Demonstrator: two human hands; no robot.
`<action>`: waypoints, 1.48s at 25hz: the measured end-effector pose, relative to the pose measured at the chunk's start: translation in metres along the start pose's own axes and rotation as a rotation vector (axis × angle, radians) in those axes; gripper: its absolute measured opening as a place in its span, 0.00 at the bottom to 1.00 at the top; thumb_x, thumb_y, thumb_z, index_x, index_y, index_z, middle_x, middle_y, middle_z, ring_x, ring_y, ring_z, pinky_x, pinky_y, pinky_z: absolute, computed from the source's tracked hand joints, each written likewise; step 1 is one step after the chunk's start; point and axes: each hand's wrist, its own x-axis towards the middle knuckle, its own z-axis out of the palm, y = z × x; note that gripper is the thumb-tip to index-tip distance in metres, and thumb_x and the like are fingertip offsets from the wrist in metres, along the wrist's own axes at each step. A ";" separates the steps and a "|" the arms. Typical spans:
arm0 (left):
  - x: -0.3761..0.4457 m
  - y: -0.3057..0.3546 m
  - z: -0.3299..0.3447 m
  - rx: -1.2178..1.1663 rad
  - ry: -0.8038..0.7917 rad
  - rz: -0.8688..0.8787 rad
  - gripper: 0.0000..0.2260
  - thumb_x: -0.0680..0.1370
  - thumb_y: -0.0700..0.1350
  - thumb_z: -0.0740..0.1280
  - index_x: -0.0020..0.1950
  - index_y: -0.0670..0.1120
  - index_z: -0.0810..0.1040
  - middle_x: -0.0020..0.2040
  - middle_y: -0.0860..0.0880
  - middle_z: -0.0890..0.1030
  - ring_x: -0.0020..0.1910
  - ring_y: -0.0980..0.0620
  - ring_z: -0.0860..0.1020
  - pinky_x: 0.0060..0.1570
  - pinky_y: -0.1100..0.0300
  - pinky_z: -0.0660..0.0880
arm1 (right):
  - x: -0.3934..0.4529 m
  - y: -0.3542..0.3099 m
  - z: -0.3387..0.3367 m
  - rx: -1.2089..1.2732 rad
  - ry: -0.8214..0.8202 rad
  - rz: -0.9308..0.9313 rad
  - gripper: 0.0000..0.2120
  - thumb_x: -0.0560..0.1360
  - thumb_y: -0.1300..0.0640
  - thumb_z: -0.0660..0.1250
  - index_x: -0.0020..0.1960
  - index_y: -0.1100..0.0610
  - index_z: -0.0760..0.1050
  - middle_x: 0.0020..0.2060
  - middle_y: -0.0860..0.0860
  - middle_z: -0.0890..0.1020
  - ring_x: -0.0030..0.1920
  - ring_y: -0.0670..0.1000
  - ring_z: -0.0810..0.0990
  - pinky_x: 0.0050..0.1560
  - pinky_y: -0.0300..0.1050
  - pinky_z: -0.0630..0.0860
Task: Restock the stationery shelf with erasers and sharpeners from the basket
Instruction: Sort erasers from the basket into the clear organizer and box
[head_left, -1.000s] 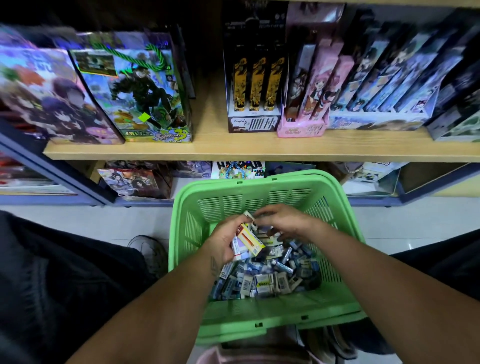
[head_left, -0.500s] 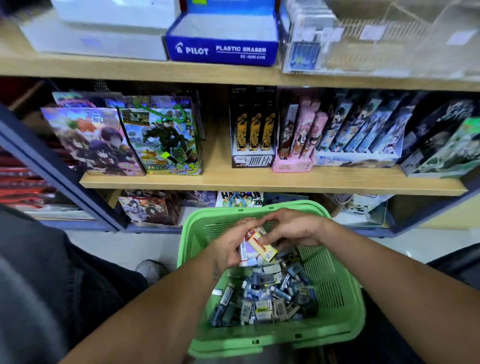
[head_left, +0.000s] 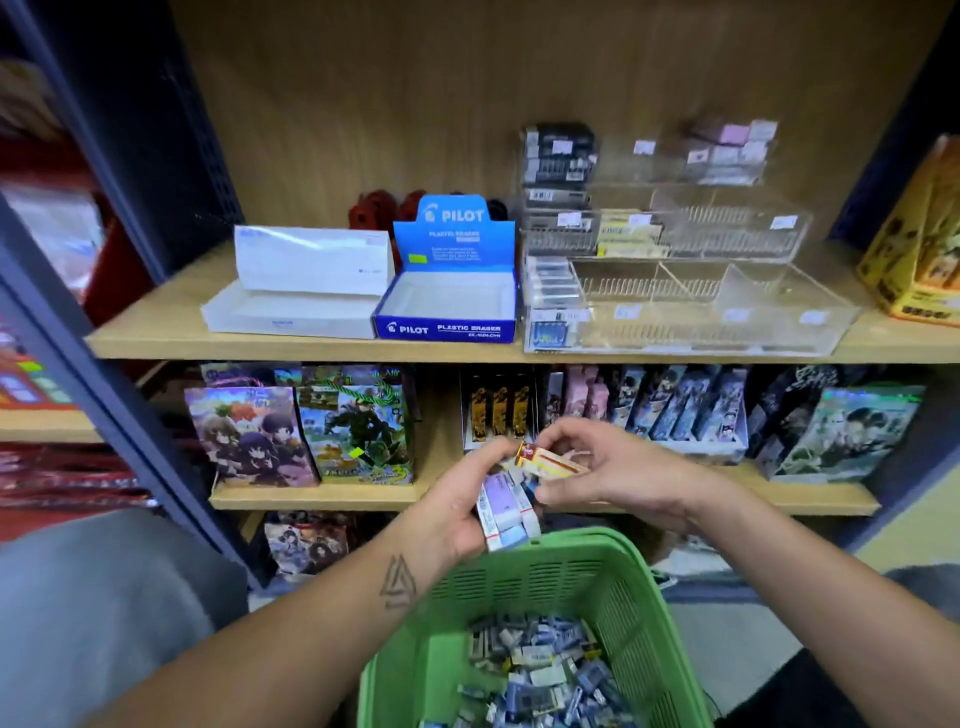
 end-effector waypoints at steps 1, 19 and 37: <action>-0.008 0.011 0.007 -0.019 -0.009 0.018 0.10 0.77 0.45 0.67 0.47 0.38 0.80 0.37 0.40 0.82 0.30 0.45 0.80 0.34 0.56 0.80 | -0.004 -0.013 -0.002 -0.025 0.007 -0.048 0.18 0.69 0.65 0.77 0.55 0.56 0.77 0.49 0.55 0.83 0.48 0.50 0.80 0.53 0.50 0.77; -0.094 0.193 0.143 -0.018 -0.131 0.348 0.07 0.78 0.43 0.66 0.42 0.41 0.76 0.42 0.39 0.81 0.33 0.44 0.79 0.34 0.57 0.79 | -0.005 -0.173 -0.096 -0.140 0.595 -0.572 0.19 0.66 0.66 0.80 0.55 0.58 0.81 0.41 0.52 0.83 0.38 0.42 0.78 0.47 0.38 0.78; -0.006 0.250 0.189 0.141 0.041 0.345 0.10 0.77 0.43 0.69 0.38 0.42 0.76 0.33 0.43 0.81 0.34 0.44 0.80 0.52 0.46 0.79 | 0.072 -0.193 -0.207 -1.026 0.350 -0.085 0.10 0.68 0.56 0.80 0.48 0.51 0.85 0.43 0.44 0.85 0.45 0.44 0.83 0.47 0.38 0.78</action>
